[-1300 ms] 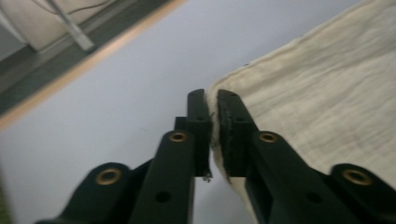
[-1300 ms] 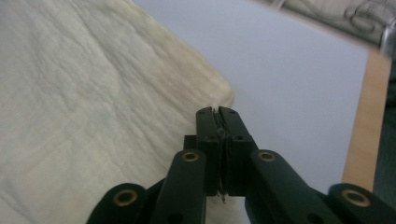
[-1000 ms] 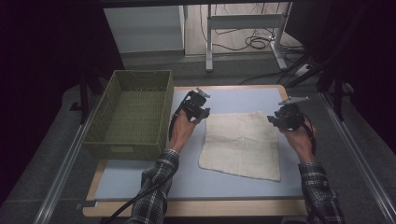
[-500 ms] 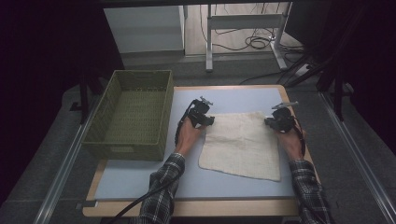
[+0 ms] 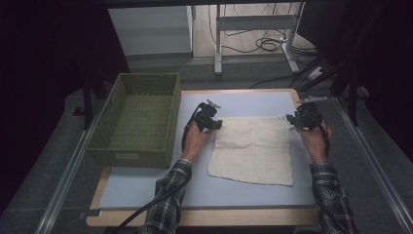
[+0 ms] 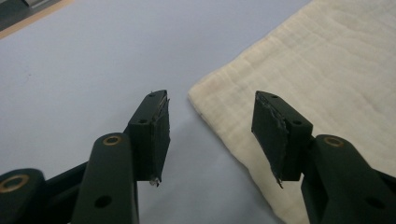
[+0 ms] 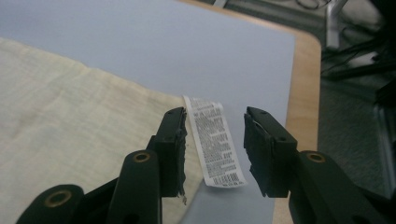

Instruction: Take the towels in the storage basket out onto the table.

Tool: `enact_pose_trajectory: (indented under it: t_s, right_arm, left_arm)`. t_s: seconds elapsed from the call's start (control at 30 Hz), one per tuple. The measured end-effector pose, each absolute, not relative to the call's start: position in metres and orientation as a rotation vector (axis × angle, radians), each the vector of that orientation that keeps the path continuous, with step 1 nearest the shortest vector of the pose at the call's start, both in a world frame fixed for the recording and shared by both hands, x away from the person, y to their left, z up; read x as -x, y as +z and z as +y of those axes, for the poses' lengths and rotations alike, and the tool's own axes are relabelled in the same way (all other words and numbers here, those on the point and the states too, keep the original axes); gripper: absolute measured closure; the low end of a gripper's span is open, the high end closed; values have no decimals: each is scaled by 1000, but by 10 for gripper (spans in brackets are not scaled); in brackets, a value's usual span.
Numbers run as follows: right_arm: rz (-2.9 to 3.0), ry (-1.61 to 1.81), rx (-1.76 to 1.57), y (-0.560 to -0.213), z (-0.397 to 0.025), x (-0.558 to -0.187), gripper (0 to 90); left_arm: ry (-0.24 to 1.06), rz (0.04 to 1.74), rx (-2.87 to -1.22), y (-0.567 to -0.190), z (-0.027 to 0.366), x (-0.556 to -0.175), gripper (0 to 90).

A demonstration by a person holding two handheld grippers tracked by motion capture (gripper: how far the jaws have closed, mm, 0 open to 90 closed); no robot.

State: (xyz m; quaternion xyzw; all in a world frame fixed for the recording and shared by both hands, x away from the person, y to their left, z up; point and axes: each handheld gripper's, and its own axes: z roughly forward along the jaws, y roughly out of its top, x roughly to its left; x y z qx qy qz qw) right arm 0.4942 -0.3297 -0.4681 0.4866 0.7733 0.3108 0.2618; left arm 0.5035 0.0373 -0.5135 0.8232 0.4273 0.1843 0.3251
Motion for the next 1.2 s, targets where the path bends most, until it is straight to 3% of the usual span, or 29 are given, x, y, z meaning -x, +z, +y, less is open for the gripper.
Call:
enact_pose_trajectory:
  t_s: [0.33,0.57,0.67,0.7,0.73,0.77,0.8,0.83,0.9,0.93,0.97,1.2]
  right_arm:
    - [2137,836,-1301,-491,-327,-517,623]
    - [2164,721,-1319,-509,-324,-533,552]
    - [2156,754,-1343,-511,-325,-532,569]
    - [2160,826,-1394,-513,-326,-530,688]
    - [2160,826,-1394,-513,-326,-530,688]
    - [2148,861,-1421,-514,-326,-527,771]
    - [2148,861,-1421,-514,-326,-527,771]
    - [2175,872,-1437,-513,-326,-526,857]
    - [2193,859,-1430,-511,-324,-526,870]
    - [2196,841,-1419,-510,-322,-526,877]
    - [2203,837,-1405,-508,-320,-525,881]
    - [2132,898,-1333,-487,-322,-520,881]
  left_arm:
    - [443,1171,-2099,-522,44,-518,467]
    - [415,1202,-2068,-534,49,-526,455]
    - [415,1190,-2067,-535,47,-526,454]
    - [414,1182,-2072,-535,45,-526,481]
    - [414,1182,-2072,-535,45,-526,506]
    - [404,1181,-2076,-534,43,-526,551]
    - [395,1181,-2080,-533,41,-526,551]
    - [365,1171,-2091,-532,38,-525,652]
    - [344,1167,-2093,-531,37,-525,808]
    - [321,1155,-2096,-531,36,-524,808]
    - [344,1146,-2109,-529,33,-523,885]
    - [420,1137,-2027,-512,42,-521,892]
